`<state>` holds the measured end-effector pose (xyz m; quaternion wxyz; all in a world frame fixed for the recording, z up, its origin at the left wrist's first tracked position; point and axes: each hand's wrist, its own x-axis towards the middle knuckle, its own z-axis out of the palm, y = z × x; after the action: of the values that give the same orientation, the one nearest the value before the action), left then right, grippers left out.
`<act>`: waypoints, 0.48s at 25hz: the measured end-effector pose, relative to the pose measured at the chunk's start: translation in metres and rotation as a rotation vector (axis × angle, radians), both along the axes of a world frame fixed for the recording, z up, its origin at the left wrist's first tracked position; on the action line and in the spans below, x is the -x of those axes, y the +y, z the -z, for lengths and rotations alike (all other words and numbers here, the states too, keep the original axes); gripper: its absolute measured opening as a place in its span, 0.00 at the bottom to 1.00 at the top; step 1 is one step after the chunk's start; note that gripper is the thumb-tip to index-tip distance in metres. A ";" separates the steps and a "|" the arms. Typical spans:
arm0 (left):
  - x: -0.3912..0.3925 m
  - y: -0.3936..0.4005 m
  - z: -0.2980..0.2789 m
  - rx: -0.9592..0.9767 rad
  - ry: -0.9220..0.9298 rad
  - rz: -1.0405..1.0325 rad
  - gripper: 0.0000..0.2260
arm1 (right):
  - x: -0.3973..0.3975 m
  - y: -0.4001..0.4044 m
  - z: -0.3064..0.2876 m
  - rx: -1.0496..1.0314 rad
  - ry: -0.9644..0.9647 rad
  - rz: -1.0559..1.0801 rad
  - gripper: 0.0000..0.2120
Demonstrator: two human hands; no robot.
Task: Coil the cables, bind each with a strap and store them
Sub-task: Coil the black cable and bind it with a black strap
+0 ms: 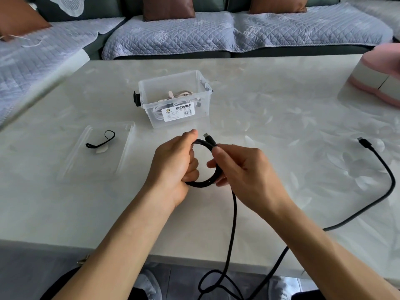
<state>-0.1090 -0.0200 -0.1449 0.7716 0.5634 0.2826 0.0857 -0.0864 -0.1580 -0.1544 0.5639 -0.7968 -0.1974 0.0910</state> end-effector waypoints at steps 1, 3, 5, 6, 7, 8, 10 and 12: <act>0.000 0.001 0.001 -0.018 0.006 0.014 0.18 | 0.000 -0.001 0.001 0.056 -0.102 -0.005 0.13; 0.001 0.003 0.001 -0.067 0.030 0.054 0.18 | -0.004 -0.004 0.004 0.106 -0.209 -0.012 0.13; 0.001 0.005 0.000 -0.142 0.047 0.098 0.17 | -0.008 -0.007 0.007 0.099 -0.248 -0.029 0.12; 0.002 0.007 0.000 -0.206 0.047 0.121 0.17 | -0.010 -0.007 0.007 0.100 -0.267 -0.050 0.11; 0.003 0.008 0.000 -0.297 0.045 0.152 0.16 | -0.011 -0.008 0.007 0.116 -0.295 -0.075 0.10; 0.004 0.010 0.001 -0.410 0.043 0.198 0.16 | -0.011 -0.008 0.006 0.142 -0.332 -0.101 0.09; 0.006 0.012 0.002 -0.585 0.032 0.319 0.16 | -0.011 -0.008 0.005 0.182 -0.385 -0.150 0.08; 0.007 0.011 0.004 -0.572 0.019 0.398 0.16 | -0.012 -0.009 0.004 0.204 -0.365 -0.176 0.09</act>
<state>-0.1157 -0.0088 -0.1487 0.5813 0.8018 0.1390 0.0039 -0.0748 -0.1667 -0.1584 0.4254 -0.8325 -0.3546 0.0139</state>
